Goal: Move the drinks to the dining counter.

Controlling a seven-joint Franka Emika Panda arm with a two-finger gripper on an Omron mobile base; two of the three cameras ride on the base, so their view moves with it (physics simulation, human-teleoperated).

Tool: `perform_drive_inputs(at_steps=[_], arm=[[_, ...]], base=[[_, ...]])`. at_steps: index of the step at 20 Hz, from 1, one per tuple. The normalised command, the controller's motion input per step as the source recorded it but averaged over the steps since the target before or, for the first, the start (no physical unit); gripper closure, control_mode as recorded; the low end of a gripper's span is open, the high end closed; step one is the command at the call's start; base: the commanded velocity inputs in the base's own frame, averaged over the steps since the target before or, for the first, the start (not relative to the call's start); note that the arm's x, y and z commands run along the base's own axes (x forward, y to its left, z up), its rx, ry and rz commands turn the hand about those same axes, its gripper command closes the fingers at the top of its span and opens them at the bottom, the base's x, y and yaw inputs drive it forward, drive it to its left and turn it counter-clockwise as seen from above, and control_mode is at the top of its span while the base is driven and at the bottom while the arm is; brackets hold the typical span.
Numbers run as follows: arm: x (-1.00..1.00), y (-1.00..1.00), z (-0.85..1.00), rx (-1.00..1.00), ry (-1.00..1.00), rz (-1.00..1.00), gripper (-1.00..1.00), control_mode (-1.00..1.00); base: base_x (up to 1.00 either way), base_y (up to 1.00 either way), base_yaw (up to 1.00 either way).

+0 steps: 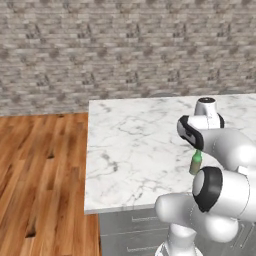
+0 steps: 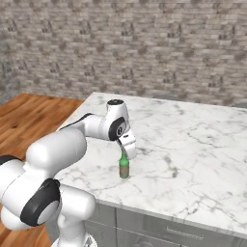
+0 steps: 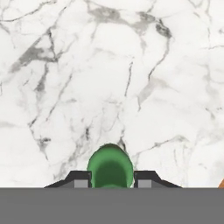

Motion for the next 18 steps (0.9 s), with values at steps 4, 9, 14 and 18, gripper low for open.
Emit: perform_drive_inputs(at_steps=[4,9,14,18], arm=[[0.0,0.09,-0.28,0.0,0.0,-0.06,1.0,-1.0],[0.0,0.2,-0.3,0.0,0.0,-0.08,1.0,-1.0],[-0.02,0.08,-0.22,0.0,0.0,-0.08,1.0,-1.0],[-0.1,-0.04,-0.09,0.0,-0.03,-0.05,-1.0,-1.0]], base=[[0.0,0.0,0.0],[0.0,0.0,0.0],[0.0,0.0,0.0],[0.0,0.0,0.0]])
